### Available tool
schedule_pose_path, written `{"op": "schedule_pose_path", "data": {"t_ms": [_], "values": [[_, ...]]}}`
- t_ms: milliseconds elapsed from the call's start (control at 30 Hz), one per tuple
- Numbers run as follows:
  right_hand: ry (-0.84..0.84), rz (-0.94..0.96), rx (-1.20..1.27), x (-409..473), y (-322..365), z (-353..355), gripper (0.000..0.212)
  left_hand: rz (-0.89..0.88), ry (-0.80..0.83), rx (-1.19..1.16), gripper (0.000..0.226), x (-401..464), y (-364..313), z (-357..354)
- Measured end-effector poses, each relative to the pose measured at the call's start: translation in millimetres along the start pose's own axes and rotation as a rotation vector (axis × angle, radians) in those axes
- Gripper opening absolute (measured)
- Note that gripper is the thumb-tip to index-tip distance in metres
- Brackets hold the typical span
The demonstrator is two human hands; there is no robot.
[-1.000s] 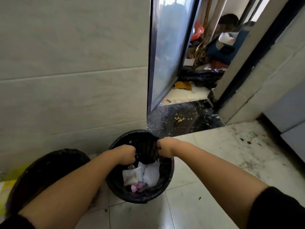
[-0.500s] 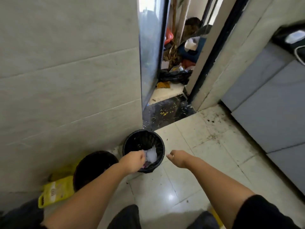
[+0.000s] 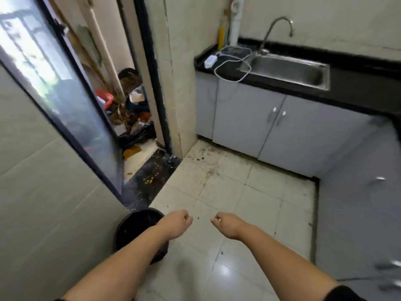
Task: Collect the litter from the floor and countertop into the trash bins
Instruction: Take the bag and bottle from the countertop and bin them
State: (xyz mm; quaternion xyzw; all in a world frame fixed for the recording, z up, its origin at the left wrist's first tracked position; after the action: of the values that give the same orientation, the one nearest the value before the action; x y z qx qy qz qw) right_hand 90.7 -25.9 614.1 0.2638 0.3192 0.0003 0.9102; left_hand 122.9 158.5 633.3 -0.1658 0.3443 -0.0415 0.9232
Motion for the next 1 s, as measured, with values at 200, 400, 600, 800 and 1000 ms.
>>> {"op": "schedule_pose_path", "data": {"t_ms": [200,400,600,800,1000], "values": [[-0.202,-0.175,0.124,-101.9,-142.4,54.5,0.048,-0.241,0.031,0.114,0.037,6.6,-180.4,-50.3],[-0.434,-0.354,0.213,-199.2,-263.0,105.4,0.044,-0.504,0.089,0.232,0.036,-5.2,-350.8,-108.1],[-0.598,-0.558,0.338,-293.1,-358.2,118.9,0.043,-0.776,0.175,0.411,0.034,-17.2,-490.9,-161.7],[-0.799,-0.816,0.406,-378.3,-430.6,126.8,0.040,-0.997,0.300,0.595,0.029,-18.0,-617.5,-226.7],[-1.192,-1.145,0.309,-490.3,-477.8,163.8,0.026,-1.251,0.309,0.810,0.042,-23.8,-735.4,-277.6]]}}
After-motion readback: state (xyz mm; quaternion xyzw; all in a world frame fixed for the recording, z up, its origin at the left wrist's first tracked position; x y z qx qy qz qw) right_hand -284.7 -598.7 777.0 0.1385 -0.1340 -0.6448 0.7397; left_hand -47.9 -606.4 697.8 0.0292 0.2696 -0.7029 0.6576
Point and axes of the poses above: each hand's wrist, its own x-axis towards the middle knuckle, its own z-axis out of the back of the hand, y = z × x, the point moved 1 cm from there along x, towards the middle knuckle, and after that the axes turned 7 degrees about z, right-handed, at the moved point
